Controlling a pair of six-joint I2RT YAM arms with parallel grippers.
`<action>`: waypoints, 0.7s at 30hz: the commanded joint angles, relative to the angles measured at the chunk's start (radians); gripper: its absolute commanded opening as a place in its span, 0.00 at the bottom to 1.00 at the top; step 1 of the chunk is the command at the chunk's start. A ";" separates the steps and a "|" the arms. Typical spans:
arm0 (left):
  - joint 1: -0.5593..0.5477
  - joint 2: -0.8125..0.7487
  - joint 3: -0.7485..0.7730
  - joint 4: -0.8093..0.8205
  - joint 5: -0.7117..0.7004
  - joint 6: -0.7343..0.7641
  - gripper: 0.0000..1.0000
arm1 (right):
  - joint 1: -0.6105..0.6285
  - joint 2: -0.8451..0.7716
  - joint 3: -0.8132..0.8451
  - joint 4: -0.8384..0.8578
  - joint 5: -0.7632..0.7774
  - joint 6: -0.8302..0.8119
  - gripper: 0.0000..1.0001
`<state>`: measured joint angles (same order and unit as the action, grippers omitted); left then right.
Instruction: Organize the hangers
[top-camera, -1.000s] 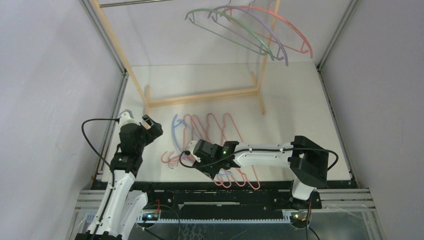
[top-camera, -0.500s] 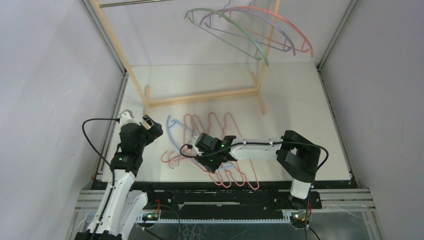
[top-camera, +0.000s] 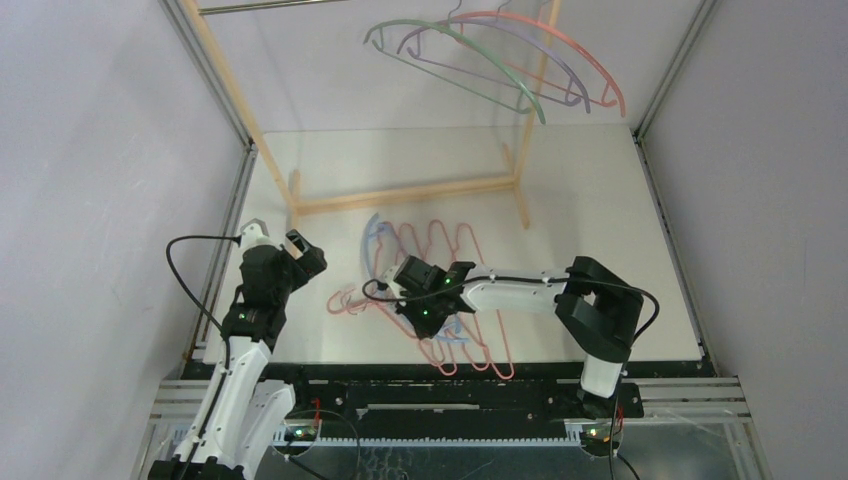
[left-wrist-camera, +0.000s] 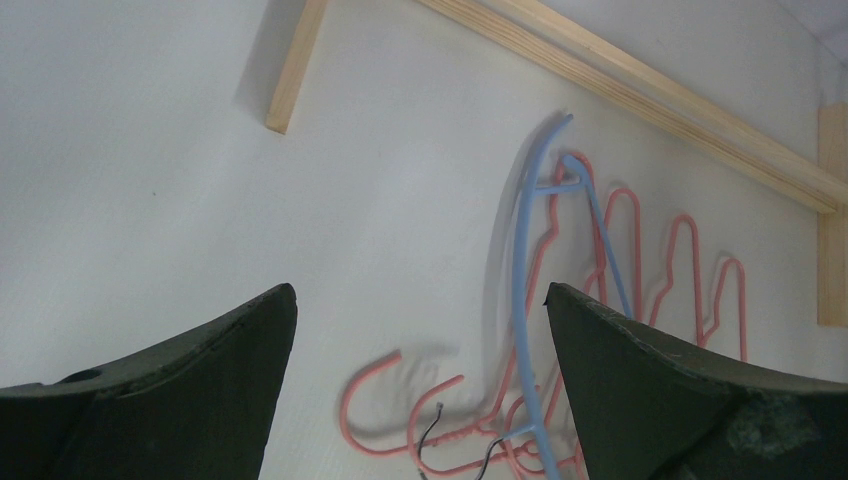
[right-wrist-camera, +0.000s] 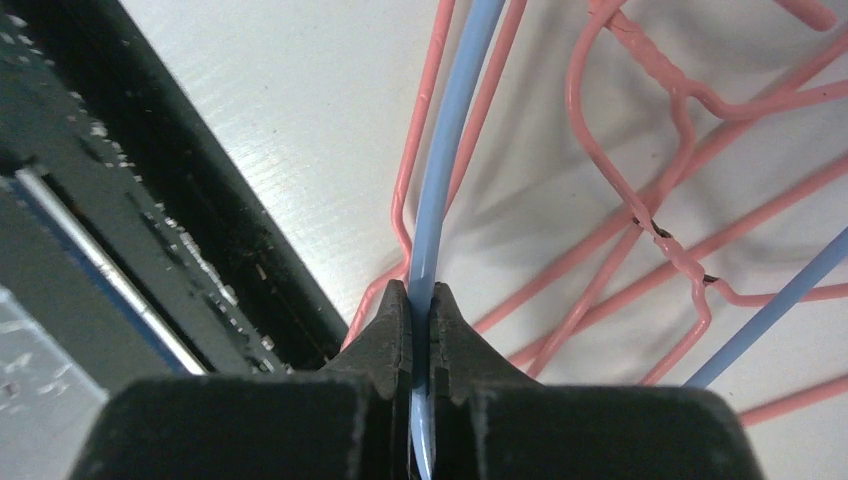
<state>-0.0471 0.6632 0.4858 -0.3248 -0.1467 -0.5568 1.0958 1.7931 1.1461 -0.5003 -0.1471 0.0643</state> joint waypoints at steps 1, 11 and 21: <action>0.008 -0.006 0.010 0.018 -0.001 0.018 0.99 | -0.054 -0.110 0.106 -0.046 -0.130 0.022 0.00; 0.009 0.004 0.035 0.032 -0.004 0.021 1.00 | -0.163 -0.173 0.293 -0.186 -0.587 0.107 0.00; 0.011 0.001 0.043 0.026 -0.003 0.025 0.99 | -0.221 -0.186 0.352 -0.188 -0.567 0.161 0.00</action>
<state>-0.0425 0.6788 0.4881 -0.3035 -0.1501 -0.5495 0.9287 1.6581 1.4357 -0.7658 -0.6971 0.1825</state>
